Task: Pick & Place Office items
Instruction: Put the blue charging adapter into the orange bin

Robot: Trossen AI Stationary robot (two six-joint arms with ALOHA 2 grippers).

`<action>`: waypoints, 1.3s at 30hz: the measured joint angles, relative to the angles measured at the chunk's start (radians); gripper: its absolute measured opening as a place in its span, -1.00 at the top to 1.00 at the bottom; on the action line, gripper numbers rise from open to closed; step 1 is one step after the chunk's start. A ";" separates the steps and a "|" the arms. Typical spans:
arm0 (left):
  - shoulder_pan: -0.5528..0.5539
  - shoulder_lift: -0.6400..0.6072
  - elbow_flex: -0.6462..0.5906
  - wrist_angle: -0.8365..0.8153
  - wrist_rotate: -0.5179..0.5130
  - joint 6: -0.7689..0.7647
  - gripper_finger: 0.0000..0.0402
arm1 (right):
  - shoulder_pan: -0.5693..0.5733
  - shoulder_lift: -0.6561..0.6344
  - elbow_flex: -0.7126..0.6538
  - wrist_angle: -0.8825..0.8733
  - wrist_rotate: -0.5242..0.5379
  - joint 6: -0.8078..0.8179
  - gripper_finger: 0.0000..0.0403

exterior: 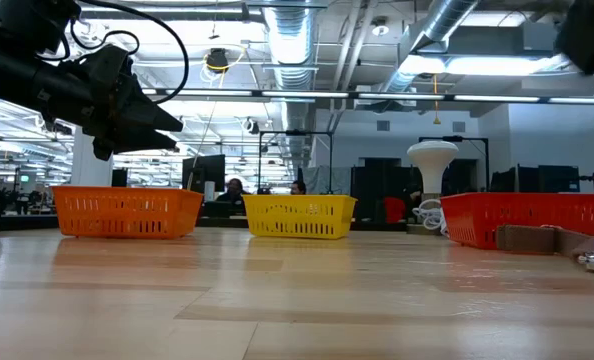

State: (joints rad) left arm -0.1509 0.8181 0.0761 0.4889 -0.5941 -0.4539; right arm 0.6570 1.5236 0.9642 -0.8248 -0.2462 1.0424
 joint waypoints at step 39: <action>0.000 0.000 0.000 0.013 0.000 0.000 -0.04 | 0.172 0.004 0.000 0.078 0.166 0.099 -0.12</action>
State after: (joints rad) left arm -0.1509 0.8181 0.0757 0.5018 -0.5945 -0.4541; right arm 0.8293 1.5276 0.9638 -0.7471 -0.0803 1.1416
